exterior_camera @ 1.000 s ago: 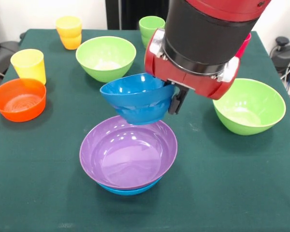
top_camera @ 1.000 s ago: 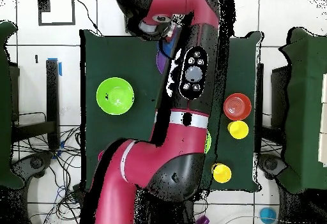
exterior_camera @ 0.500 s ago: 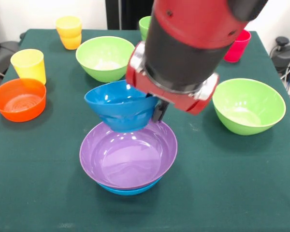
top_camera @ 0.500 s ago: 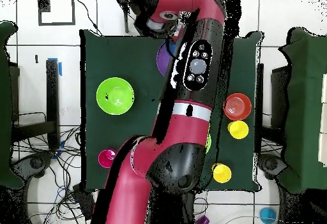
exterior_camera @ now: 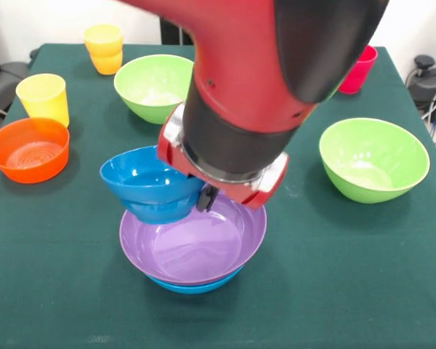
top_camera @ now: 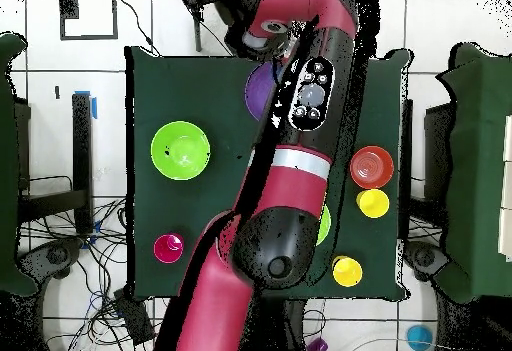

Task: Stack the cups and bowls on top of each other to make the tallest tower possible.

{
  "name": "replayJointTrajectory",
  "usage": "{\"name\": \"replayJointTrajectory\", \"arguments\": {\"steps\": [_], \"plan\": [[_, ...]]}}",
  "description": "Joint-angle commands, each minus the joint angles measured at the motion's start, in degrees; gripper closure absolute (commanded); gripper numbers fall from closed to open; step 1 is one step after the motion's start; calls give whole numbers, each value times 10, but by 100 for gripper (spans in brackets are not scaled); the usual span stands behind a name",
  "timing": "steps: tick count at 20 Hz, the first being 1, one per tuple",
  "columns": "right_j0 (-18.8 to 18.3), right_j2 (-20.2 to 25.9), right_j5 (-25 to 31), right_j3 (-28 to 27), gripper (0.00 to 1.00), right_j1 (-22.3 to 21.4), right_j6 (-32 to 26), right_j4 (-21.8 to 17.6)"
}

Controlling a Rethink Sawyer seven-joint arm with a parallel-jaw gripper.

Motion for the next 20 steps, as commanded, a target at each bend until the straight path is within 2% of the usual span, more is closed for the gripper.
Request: {"name": "replayJointTrajectory", "arguments": {"steps": [1,6,9,20], "plan": [[-14,-107,-39,4,100,16,-76,65],[-18,-139,-58,6,100,26,-81,107],[-15,-151,-47,9,100,25,-81,127],[-8,-157,-77,15,100,55,-70,162]]}}
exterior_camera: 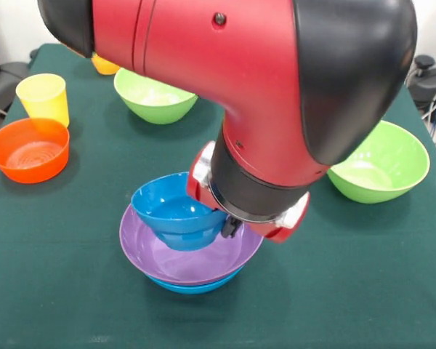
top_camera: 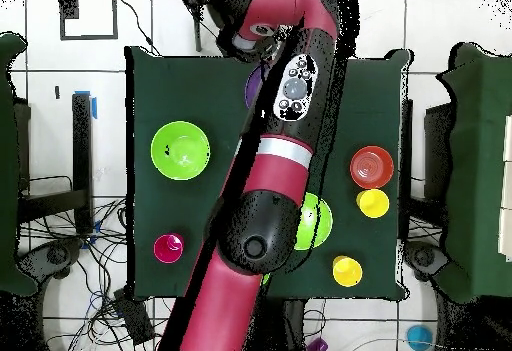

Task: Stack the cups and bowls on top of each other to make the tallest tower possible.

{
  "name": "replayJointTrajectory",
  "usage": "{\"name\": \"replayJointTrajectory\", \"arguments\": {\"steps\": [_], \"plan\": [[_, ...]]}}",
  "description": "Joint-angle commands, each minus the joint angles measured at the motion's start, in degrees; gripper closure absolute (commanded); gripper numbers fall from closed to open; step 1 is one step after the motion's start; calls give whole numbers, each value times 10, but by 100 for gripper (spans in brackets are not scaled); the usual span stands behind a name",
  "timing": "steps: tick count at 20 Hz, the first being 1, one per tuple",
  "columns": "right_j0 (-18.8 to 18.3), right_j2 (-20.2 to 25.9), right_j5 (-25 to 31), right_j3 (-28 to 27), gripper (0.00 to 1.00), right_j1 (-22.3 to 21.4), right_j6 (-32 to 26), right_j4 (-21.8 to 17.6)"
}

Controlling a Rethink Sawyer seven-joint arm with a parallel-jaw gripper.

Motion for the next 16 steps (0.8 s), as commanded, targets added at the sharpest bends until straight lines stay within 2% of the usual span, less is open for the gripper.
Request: {"name": "replayJointTrajectory", "arguments": {"steps": [1,9,16], "plan": [[2,-30,-59,16,100,23,-74,21],[3,6,-76,21,100,35,-85,-14],[-2,15,-100,23,100,50,-87,-24]]}}
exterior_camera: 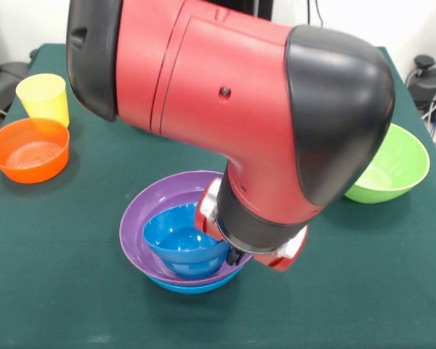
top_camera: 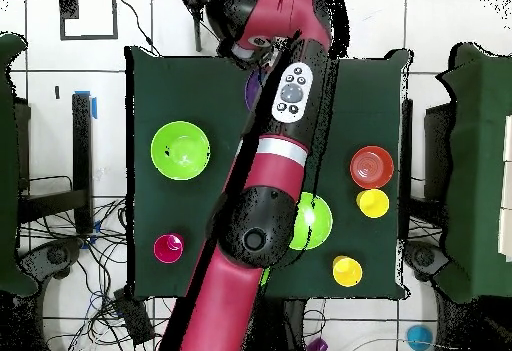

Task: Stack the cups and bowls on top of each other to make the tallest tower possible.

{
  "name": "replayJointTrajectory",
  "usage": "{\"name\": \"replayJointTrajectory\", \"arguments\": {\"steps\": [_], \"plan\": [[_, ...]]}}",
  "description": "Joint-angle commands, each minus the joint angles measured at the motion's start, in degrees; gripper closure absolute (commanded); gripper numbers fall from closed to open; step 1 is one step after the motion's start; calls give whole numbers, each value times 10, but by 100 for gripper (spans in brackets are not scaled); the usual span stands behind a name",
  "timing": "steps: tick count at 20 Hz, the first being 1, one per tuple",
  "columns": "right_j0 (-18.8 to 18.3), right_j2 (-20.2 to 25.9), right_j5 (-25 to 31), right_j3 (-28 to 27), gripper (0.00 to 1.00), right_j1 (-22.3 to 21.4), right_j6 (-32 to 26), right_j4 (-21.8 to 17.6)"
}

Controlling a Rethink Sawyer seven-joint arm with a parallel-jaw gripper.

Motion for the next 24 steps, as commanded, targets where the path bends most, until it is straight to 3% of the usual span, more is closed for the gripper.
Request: {"name": "replayJointTrajectory", "arguments": {"steps": [1,10,17,24], "plan": [[0,25,-43,25,100,14,-87,-41],[11,62,-15,33,100,-3,-90,-72],[41,127,17,64,100,-29,-88,-130],[51,158,24,76,100,-39,-90,-157]]}}
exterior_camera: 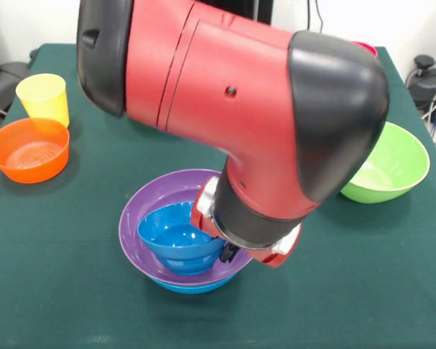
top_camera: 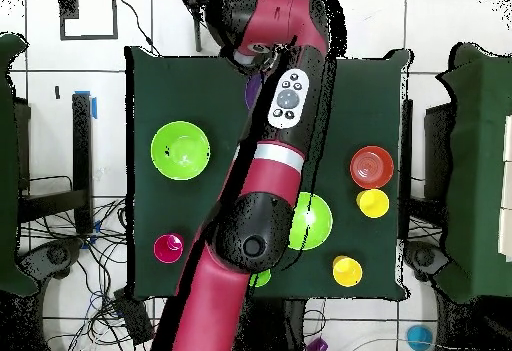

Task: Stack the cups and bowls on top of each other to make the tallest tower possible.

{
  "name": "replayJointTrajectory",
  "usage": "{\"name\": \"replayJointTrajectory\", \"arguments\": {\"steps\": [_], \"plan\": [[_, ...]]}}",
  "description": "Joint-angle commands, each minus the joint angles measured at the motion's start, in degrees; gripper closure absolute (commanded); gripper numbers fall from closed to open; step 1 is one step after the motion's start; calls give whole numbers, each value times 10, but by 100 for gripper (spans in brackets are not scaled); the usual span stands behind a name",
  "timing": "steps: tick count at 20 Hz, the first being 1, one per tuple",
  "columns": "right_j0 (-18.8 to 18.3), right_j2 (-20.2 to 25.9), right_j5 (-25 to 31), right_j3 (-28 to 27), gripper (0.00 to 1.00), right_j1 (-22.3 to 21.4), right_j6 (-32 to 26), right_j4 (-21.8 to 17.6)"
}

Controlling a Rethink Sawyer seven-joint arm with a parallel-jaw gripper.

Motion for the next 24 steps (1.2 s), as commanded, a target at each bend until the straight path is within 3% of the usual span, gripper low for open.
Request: {"name": "replayJointTrajectory", "arguments": {"steps": [1,8,17,24], "plan": [[23,80,34,49,100,-34,-90,-70],[34,124,25,69,100,-34,-97,-109],[21,165,10,69,100,-11,-131,-137],[70,267,-5,186,100,-69,-155,-226]]}}
